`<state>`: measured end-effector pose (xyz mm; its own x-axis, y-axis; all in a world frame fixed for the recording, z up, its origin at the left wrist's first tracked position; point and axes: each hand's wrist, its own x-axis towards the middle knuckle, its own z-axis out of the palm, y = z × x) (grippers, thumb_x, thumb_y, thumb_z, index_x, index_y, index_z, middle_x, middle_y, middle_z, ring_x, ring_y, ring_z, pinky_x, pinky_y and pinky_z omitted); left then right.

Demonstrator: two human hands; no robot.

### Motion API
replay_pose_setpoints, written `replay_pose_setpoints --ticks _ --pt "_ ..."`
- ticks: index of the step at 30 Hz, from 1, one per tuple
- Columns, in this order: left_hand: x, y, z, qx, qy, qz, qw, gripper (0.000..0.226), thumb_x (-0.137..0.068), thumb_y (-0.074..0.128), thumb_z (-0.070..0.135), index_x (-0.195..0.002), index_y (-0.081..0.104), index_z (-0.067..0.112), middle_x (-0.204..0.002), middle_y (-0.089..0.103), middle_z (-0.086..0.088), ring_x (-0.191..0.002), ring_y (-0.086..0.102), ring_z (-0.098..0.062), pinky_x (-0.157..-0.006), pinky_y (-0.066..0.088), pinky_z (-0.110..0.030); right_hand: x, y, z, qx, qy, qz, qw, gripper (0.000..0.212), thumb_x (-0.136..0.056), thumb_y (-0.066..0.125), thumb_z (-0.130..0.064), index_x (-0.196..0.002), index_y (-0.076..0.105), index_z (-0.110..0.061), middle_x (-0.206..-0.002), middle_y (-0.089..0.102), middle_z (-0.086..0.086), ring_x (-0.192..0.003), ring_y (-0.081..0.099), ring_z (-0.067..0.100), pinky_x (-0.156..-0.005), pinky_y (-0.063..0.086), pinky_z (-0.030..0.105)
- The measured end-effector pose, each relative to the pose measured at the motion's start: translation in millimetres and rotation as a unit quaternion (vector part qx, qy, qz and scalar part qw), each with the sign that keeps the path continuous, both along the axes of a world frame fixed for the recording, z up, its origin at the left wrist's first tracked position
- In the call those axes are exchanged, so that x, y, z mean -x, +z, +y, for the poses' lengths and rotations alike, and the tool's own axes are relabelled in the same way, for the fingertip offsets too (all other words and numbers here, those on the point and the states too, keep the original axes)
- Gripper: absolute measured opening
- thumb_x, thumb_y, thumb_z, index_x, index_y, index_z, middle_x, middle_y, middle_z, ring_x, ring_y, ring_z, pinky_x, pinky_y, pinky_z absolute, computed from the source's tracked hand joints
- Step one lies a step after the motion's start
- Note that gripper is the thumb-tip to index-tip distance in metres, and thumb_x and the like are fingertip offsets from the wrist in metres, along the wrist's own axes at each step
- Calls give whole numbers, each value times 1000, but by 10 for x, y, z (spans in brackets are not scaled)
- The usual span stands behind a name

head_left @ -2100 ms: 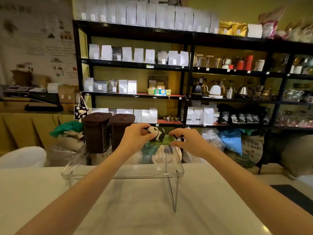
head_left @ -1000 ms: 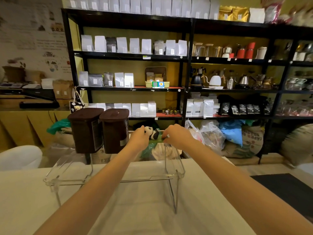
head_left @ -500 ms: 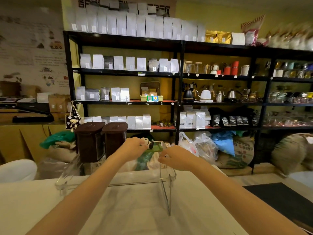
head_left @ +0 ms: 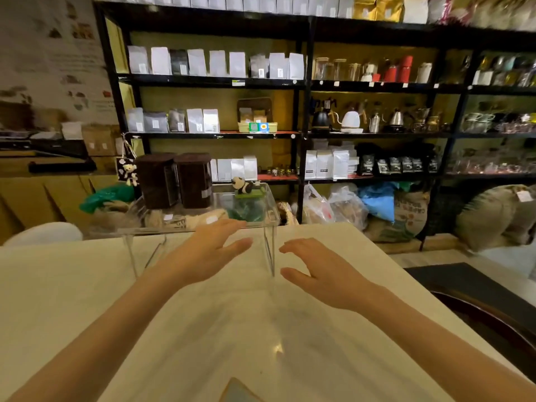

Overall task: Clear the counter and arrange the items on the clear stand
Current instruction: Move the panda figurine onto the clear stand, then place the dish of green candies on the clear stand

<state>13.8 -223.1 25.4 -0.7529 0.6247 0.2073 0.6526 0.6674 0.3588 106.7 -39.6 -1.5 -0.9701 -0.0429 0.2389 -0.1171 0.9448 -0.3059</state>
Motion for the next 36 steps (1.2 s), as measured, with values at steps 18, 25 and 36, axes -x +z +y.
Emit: replay_pose_setpoints --ticks 18,25,36 --pt "-1636 -886 -667 -19 25 -142 989 101 -54 34 79 -138 38 24 -143 41 9 -118 41 -2 -94 31 -11 -1129 -717 -526 159 77 -103 979 40 -95 39 -36 -127 51 -17 -116 64 2 -100 56 13 -80 39 21" --pt "-1883 -979 -783 -93 90 -138 982 102 -50 69 67 -137 40 21 -136 50 3 -120 50 -13 -97 44 -24 -1151 -758 -614 198 57 -105 973 31 -91 51 -25 -117 60 -13 -65 59 -5 -64 55 10 -64 42 24" --pt "-1812 -937 -738 -123 148 -190 963 111 -29 70 66 -128 52 21 -127 60 2 -109 57 -12 -95 50 -30 -987 -702 -600 327 23 -159 931 21 -80 55 -7 -96 68 -7 -58 63 3 -47 57 2 -49 46 13"
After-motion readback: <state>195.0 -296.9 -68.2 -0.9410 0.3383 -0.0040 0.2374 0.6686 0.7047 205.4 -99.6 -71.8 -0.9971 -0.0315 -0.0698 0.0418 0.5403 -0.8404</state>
